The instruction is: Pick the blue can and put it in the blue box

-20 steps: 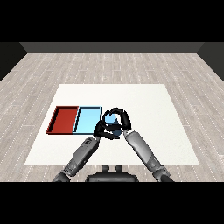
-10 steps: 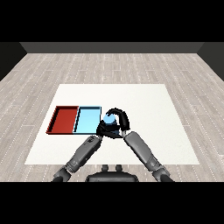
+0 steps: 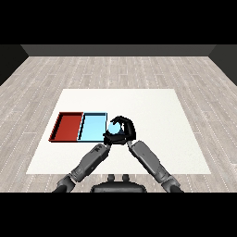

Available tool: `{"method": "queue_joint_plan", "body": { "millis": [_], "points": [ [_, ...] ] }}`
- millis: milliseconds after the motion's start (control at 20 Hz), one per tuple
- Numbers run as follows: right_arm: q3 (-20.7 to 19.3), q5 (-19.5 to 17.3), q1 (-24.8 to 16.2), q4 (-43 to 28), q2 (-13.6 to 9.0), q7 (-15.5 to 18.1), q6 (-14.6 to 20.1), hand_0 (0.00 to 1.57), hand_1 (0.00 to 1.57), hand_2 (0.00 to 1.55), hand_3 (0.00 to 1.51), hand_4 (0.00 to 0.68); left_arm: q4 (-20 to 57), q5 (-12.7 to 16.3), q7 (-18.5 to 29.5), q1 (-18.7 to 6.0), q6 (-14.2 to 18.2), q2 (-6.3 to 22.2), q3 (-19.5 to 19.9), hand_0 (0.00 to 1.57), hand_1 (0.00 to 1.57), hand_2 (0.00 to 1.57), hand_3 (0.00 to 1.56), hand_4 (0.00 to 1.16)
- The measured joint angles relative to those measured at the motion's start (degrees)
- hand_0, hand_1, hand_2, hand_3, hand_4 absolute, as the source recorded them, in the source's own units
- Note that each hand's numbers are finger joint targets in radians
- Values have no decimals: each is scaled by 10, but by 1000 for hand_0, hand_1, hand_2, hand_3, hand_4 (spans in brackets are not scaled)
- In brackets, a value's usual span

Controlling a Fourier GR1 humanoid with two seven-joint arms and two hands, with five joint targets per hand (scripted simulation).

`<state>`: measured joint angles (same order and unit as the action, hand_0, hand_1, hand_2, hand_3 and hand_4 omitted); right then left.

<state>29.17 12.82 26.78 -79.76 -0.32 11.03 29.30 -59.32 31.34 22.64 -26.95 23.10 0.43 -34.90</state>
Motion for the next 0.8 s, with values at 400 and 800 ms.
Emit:
{"method": "queue_joint_plan", "body": {
  "millis": [400,800],
  "points": [
    [-11,13,-18,-26,0,-3,-13,1421,1421,1441,1394,598,45,90,72,-29,-2,-3,-20,1571,1571,1571,1510,1030],
    [-6,24,-12,-8,-2,-1,-37,0,0,0,0,0,66,90,130,-27,-3,-4,-13,1571,1571,1571,1535,1122]
  ]
}}
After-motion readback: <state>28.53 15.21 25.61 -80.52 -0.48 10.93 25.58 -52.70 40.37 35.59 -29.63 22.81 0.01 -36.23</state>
